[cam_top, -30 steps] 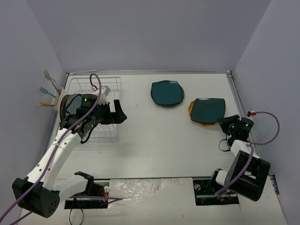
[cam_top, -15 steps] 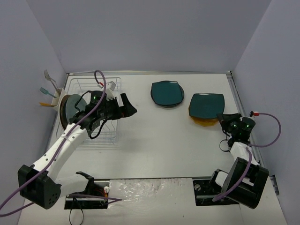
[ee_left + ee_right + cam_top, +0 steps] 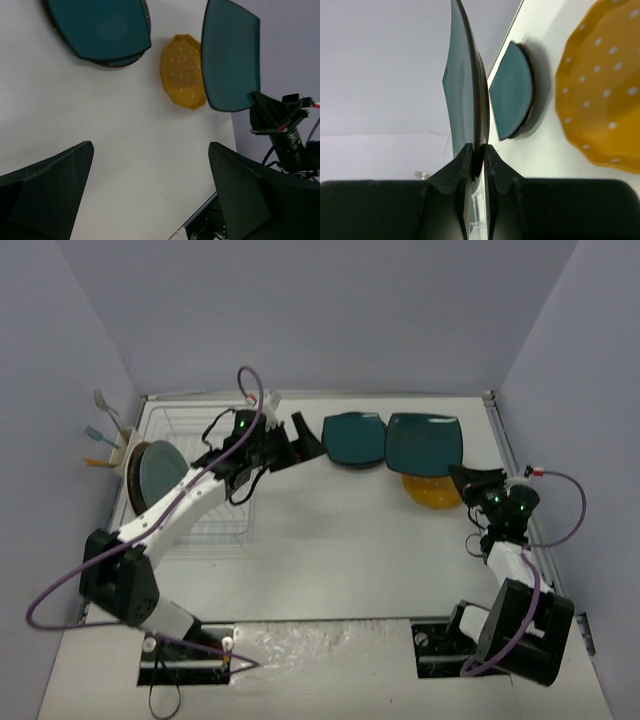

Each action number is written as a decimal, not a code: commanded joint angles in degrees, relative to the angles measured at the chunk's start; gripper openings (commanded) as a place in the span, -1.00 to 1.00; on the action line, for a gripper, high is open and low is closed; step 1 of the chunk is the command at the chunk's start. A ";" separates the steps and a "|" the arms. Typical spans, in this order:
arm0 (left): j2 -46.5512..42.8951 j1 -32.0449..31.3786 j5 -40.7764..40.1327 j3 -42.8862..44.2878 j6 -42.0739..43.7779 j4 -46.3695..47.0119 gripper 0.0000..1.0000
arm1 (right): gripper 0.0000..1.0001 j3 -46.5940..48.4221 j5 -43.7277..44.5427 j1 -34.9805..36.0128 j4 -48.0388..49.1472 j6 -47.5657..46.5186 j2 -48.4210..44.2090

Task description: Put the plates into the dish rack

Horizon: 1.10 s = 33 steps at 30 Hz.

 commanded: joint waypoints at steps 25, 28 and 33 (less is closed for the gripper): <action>18.41 -6.29 5.61 18.26 -14.87 20.26 0.04 | -1.00 4.90 -5.96 12.42 24.98 14.97 -0.76; 19.23 -6.53 6.40 18.53 -16.14 21.49 -0.12 | -1.00 4.83 -6.21 12.45 25.98 15.32 -0.17; 19.43 -6.56 6.44 18.64 -16.32 21.92 -0.27 | -1.00 5.00 -6.51 12.79 26.66 15.66 0.32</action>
